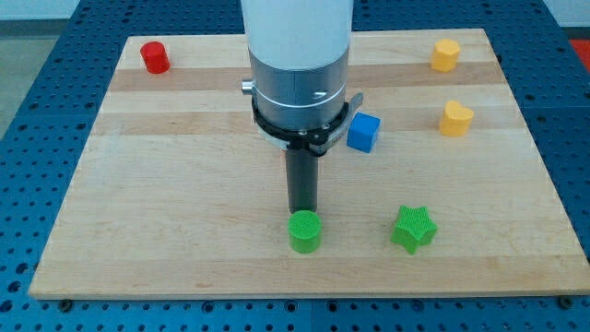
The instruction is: Move your arm towards the center right
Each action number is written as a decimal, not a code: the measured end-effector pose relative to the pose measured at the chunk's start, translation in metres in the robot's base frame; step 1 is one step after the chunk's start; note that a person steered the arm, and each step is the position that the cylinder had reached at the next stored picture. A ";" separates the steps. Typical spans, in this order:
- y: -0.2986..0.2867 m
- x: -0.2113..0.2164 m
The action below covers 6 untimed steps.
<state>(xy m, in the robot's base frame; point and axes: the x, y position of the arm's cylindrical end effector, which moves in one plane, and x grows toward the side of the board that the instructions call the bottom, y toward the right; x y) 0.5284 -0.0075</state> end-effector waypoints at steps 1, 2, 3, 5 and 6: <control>0.005 -0.008; 0.010 -0.020; 0.011 -0.020; 0.061 -0.019; 0.062 -0.019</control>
<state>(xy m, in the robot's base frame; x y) 0.5090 0.0545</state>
